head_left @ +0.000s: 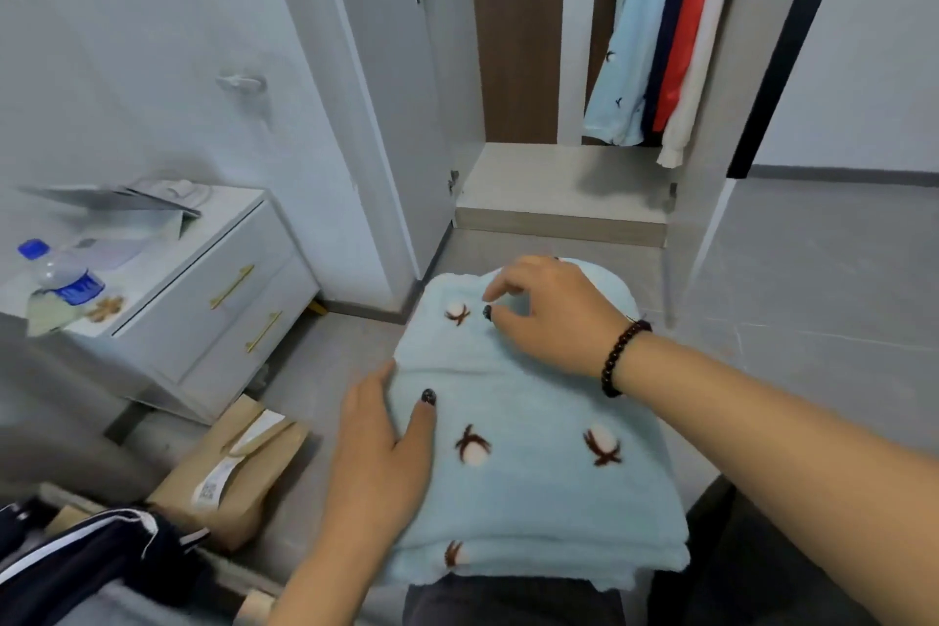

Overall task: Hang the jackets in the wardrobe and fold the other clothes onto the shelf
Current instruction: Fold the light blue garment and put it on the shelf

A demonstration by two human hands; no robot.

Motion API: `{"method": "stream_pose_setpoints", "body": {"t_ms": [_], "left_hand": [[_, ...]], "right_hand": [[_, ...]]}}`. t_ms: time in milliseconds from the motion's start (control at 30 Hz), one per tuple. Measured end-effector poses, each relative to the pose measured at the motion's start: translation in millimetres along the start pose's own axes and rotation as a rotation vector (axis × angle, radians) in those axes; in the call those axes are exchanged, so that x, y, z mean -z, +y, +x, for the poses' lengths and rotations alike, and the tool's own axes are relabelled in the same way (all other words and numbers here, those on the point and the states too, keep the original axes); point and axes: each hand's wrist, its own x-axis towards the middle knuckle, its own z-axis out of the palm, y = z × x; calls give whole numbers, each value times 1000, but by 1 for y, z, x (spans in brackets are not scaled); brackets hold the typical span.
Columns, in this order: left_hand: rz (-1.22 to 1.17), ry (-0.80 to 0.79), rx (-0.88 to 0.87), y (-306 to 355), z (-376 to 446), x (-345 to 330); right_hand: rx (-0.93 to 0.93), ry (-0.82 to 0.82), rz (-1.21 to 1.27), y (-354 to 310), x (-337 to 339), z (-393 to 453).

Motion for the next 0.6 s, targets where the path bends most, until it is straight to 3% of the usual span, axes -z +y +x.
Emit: {"method": "stream_pose_setpoints", "body": {"t_ms": [167, 333, 433, 600], "left_hand": [[-180, 68, 197, -12, -8, 11], [-215, 180, 199, -17, -8, 12], [-163, 152, 217, -21, -8, 11], [-88, 27, 172, -27, -5, 12]], "right_hand": [[-91, -237, -92, -29, -39, 83], [-278, -384, -331, -31, -70, 120], [-278, -345, -348, -32, -69, 126], [-34, -151, -275, -38, -55, 137]]}}
